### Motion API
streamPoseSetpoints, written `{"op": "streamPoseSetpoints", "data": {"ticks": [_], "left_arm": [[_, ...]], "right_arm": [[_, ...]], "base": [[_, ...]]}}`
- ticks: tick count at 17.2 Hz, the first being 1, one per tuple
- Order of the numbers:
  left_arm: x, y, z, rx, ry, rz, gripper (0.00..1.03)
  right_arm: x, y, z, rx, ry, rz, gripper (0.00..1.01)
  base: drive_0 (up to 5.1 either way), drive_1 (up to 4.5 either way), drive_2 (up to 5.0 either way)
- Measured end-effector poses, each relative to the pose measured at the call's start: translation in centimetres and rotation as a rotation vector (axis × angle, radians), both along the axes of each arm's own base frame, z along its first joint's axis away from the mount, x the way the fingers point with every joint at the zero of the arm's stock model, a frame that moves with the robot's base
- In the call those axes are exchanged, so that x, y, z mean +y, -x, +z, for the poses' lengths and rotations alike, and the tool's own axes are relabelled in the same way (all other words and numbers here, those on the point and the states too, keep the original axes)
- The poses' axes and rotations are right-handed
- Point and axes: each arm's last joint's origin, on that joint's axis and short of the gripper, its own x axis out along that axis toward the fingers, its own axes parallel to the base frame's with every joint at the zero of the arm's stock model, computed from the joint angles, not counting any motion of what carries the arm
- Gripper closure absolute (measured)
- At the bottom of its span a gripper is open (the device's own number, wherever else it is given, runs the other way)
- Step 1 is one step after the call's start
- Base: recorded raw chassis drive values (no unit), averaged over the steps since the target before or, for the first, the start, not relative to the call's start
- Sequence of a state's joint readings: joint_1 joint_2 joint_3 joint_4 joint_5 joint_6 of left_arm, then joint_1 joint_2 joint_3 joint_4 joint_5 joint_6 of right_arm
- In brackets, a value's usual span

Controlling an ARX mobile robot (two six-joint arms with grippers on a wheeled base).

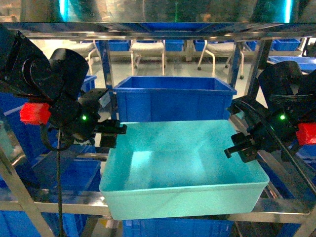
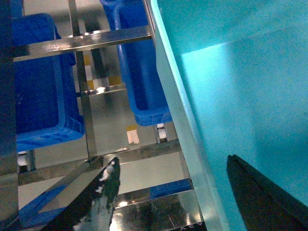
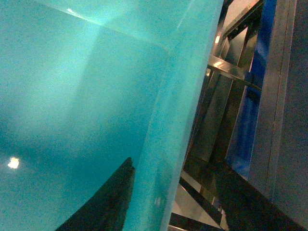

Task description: Organize blue bins on left shelf correctly

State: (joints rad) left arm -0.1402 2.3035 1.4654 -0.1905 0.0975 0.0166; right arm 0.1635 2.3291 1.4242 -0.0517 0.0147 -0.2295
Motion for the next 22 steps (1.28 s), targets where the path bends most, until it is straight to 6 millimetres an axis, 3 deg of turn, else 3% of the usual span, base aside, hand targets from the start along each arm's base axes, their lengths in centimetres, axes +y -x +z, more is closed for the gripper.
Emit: {"op": "streamPoseSetpoints", "data": {"ticks": [3, 5, 7, 10, 12, 14, 16, 17, 18, 19, 20, 21, 22], "left_arm": [[0.3, 1.5, 0.3, -0.053, -0.016, 0.013, 0.06], [0.7, 3.8, 2.0, -0.098, -0.018, 0.031, 0.05], [0.8, 6.1, 3.3, -0.13, -0.017, 0.039, 0.05], [0.7, 11.5, 2.2, -0.032, -0.037, 0.019, 0.05], [0.9, 14.2, 2.8, -0.018, -0.034, 0.02, 0.05], [1.3, 15.6, 4.1, -0.058, -0.025, 0.026, 0.05], [1.4, 15.7, 4.3, -0.063, -0.023, 0.029, 0.05], [1.3, 15.3, 2.7, -0.323, -0.053, 0.084, 0.14], [1.9, 16.9, 0.8, -0.442, -0.08, 0.144, 0.25], [3.1, 20.5, -0.3, -0.509, -0.074, 0.172, 0.38], [4.0, 21.4, 1.7, -0.698, -0.04, 0.22, 0.5], [4.2, 21.3, 5.1, -0.916, 0.013, 0.237, 0.61], [4.2, 21.4, 6.0, -0.971, 0.029, 0.235, 0.65]], "right_arm": [[0.2, 0.1, -0.1, -0.027, -0.013, 0.008, 0.21], [0.3, 1.6, 0.5, -0.057, -0.082, 0.011, 0.01], [0.5, 4.0, 1.6, -0.07, -0.111, 0.015, 0.03], [0.2, 9.1, 0.3, 0.031, -0.134, 0.001, 0.03], [-0.5, 11.5, 1.1, 0.051, -0.144, -0.021, 0.03], [-1.4, 13.0, 2.4, 0.062, -0.163, -0.041, 0.03], [-1.4, 13.4, 2.3, 0.09, -0.183, -0.041, 0.03], [-1.1, 13.2, 1.8, -0.017, -0.182, -0.05, 0.06], [-1.4, 14.0, -0.2, -0.259, -0.138, -0.145, 0.19], [-2.9, 17.7, -1.9, -0.314, -0.103, -0.222, 0.32], [-3.9, 19.9, -1.3, -0.409, -0.126, -0.25, 0.43], [-4.3, 19.9, 2.1, -0.633, -0.193, -0.256, 0.55], [-4.4, 19.9, 3.1, -0.693, -0.211, -0.255, 0.59]], "base": [[0.0, 0.0, 0.0], [0.0, 0.0, 0.0], [0.0, 0.0, 0.0], [0.0, 0.0, 0.0], [0.0, 0.0, 0.0], [0.0, 0.0, 0.0], [0.0, 0.0, 0.0], [0.0, 0.0, 0.0], [0.0, 0.0, 0.0], [0.0, 0.0, 0.0], [0.0, 0.0, 0.0], [0.0, 0.0, 0.0], [0.0, 0.0, 0.0]]}}
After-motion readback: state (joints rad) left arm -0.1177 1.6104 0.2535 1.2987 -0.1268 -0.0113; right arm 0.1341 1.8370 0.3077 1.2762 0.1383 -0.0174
